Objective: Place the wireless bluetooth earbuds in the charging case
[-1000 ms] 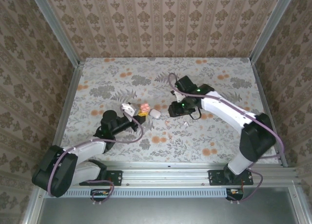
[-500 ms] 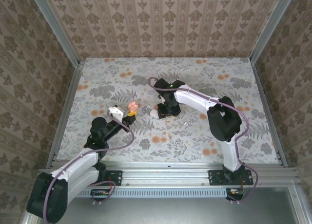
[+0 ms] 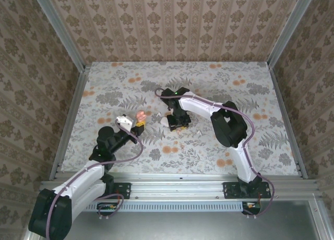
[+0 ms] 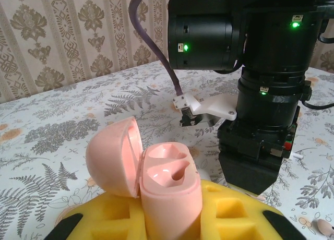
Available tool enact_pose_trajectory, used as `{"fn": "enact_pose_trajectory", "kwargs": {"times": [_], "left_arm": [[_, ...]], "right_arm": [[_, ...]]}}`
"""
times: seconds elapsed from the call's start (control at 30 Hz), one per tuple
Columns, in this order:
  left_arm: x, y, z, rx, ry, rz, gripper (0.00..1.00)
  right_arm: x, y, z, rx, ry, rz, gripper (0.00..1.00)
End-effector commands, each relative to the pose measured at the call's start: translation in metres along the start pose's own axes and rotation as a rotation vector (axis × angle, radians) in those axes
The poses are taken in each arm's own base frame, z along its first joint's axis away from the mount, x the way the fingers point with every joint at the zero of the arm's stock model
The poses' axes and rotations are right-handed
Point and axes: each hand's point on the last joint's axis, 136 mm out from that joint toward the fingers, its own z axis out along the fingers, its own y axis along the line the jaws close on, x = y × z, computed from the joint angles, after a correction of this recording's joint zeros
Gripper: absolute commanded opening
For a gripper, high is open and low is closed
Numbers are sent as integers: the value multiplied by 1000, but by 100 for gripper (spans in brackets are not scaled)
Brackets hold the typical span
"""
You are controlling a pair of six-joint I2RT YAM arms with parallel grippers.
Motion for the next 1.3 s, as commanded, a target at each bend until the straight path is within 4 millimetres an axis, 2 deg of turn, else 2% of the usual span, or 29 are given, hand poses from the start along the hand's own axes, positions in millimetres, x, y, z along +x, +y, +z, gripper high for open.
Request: {"fn": "enact_pose_trajectory", "kwargs": {"times": [0.0,0.5,0.8,0.97,1.27], "left_arm": [[-4,1,0,2,-12,23,14],[-2,1,3,5,-1,16,14],[0,1,3,11,14,16,14],[2,1,4,10,24,13,15],[6,2,8,16,41,-13,15]], "right_arm": [[6,0,4,12,42,26,40],[8,-7,17,48,67,23,33],[4,-4,22,33,44,24,22],[0,-4,17,25,9,28,19],[-10,-4,-5,-8,-135,50,18]]}}
